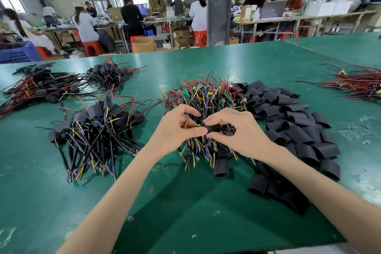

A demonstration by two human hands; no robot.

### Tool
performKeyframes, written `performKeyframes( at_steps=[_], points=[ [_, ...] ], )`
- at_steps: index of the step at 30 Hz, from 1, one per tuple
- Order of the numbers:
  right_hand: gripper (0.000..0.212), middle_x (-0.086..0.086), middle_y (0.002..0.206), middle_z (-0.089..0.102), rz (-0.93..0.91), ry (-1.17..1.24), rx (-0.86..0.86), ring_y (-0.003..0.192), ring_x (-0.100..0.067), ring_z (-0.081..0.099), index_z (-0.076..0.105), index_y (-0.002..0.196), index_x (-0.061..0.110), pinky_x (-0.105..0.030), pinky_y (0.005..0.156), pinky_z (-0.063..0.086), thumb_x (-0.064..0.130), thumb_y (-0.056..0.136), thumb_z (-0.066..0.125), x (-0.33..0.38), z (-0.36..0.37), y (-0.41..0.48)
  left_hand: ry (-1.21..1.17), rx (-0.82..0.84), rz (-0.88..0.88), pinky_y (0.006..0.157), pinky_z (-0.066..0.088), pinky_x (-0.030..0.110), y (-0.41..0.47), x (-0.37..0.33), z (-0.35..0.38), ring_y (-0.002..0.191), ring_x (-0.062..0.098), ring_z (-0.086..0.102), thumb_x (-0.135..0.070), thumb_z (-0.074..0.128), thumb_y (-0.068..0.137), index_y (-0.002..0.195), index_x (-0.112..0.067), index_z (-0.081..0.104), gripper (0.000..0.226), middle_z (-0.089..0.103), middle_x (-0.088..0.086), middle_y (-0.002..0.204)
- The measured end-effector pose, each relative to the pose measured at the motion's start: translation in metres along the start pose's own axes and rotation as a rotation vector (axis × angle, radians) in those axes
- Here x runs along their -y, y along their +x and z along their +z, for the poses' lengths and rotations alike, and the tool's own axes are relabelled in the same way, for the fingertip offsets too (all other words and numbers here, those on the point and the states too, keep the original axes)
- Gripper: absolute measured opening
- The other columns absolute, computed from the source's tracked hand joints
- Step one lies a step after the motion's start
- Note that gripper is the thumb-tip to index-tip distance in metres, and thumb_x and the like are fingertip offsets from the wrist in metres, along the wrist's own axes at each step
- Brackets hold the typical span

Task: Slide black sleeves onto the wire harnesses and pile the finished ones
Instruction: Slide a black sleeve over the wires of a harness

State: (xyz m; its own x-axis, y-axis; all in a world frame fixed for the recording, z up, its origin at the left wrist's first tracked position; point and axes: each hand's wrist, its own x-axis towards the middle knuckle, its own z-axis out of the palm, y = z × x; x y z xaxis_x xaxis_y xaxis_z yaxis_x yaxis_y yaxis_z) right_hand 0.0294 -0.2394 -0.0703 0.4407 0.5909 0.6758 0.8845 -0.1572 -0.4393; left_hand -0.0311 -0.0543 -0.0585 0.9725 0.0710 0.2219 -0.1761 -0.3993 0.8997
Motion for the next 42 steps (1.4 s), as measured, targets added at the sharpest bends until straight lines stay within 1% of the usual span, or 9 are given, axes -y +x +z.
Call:
performKeyframes(
  at_steps=[4, 8, 13, 17, 24, 32, 35, 38, 42],
  points=[
    [0.023, -0.001, 0.096, 0.07, -0.046, -0.052, 0.005, 0.09, -0.018, 0.061, 0.07, 0.093, 0.004, -0.035, 0.081, 0.049, 0.005, 0.072, 0.079, -0.001, 0.002, 0.0, -0.013, -0.007, 0.001, 0.057, 0.042, 0.012, 0.0, -0.001, 0.001, 0.054, 0.0, 0.052, -0.007, 0.08, 0.072, 0.1, -0.019, 0.056, 0.039, 0.066, 0.001, 0.072],
    [0.024, 0.004, 0.097, 0.067, -0.032, -0.071, -0.007, 0.09, -0.01, 0.055, 0.068, 0.097, 0.008, -0.03, 0.081, 0.047, 0.006, 0.075, 0.077, -0.001, 0.0, 0.001, -0.056, -0.03, -0.001, 0.057, 0.05, 0.022, 0.001, -0.002, -0.004, 0.055, 0.01, 0.055, -0.003, 0.075, 0.076, 0.104, -0.019, 0.056, 0.037, 0.07, -0.001, 0.079],
    [0.026, 0.003, 0.096, 0.065, -0.004, -0.055, -0.003, 0.089, -0.009, 0.054, 0.067, 0.099, 0.009, -0.033, 0.079, 0.049, 0.004, 0.074, 0.076, 0.0, -0.001, 0.0, -0.135, -0.025, -0.037, 0.064, 0.053, 0.024, 0.0, -0.001, -0.011, 0.058, 0.017, 0.062, 0.008, 0.069, 0.079, 0.112, -0.009, 0.054, 0.04, 0.07, 0.001, 0.071],
    [0.027, 0.002, 0.097, 0.064, 0.009, -0.033, 0.019, 0.09, -0.012, 0.054, 0.066, 0.101, 0.009, -0.04, 0.078, 0.052, 0.005, 0.076, 0.075, -0.001, 0.001, -0.002, -0.166, -0.024, -0.03, 0.06, 0.052, 0.023, 0.0, -0.002, -0.007, 0.054, 0.016, 0.061, 0.01, 0.069, 0.077, 0.106, -0.01, 0.055, 0.038, 0.07, 0.004, 0.069],
    [0.028, 0.005, 0.097, 0.064, -0.017, -0.044, 0.033, 0.089, -0.008, 0.052, 0.066, 0.101, 0.008, -0.03, 0.075, 0.049, 0.005, 0.075, 0.077, 0.0, 0.004, -0.001, -0.143, -0.033, -0.026, 0.06, 0.053, 0.023, 0.002, 0.002, -0.004, 0.055, 0.017, 0.063, 0.01, 0.071, 0.075, 0.099, -0.016, 0.056, 0.038, 0.072, 0.003, 0.069],
    [0.028, 0.005, 0.095, 0.063, -0.021, -0.041, 0.022, 0.088, -0.011, 0.054, 0.066, 0.101, 0.01, -0.034, 0.075, 0.052, 0.005, 0.076, 0.076, -0.002, 0.004, -0.002, -0.063, -0.089, 0.009, 0.059, 0.051, 0.018, 0.0, 0.0, 0.001, 0.054, 0.013, 0.064, 0.007, 0.073, 0.074, 0.096, -0.018, 0.058, 0.036, 0.071, -0.001, 0.068],
    [0.027, 0.008, 0.095, 0.063, -0.018, -0.034, 0.036, 0.088, -0.008, 0.053, 0.066, 0.1, 0.011, -0.031, 0.075, 0.052, 0.006, 0.076, 0.076, -0.002, 0.004, -0.002, -0.035, -0.095, 0.012, 0.064, 0.054, 0.025, -0.002, -0.001, 0.003, 0.056, 0.014, 0.064, 0.006, 0.073, 0.073, 0.095, -0.02, 0.058, 0.037, 0.071, -0.001, 0.068],
    [0.028, 0.003, 0.095, 0.064, 0.052, 0.025, 0.051, 0.089, -0.011, 0.057, 0.065, 0.101, 0.011, -0.035, 0.077, 0.056, 0.003, 0.076, 0.075, -0.003, 0.003, -0.001, -0.026, -0.113, 0.019, 0.072, 0.055, 0.035, -0.003, -0.003, 0.005, 0.058, 0.015, 0.062, 0.008, 0.073, 0.072, 0.093, -0.02, 0.058, 0.038, 0.071, 0.0, 0.069],
    [0.034, 0.012, 0.097, 0.066, 0.153, 0.136, 0.048, 0.095, 0.002, 0.061, 0.064, 0.103, 0.016, -0.019, 0.08, 0.053, 0.003, 0.074, 0.076, -0.003, 0.002, -0.001, -0.013, -0.14, 0.048, 0.07, 0.053, 0.024, -0.004, -0.006, 0.007, 0.059, 0.008, 0.061, 0.008, 0.075, 0.071, 0.093, -0.02, 0.058, 0.039, 0.071, 0.004, 0.074]
  ],
)
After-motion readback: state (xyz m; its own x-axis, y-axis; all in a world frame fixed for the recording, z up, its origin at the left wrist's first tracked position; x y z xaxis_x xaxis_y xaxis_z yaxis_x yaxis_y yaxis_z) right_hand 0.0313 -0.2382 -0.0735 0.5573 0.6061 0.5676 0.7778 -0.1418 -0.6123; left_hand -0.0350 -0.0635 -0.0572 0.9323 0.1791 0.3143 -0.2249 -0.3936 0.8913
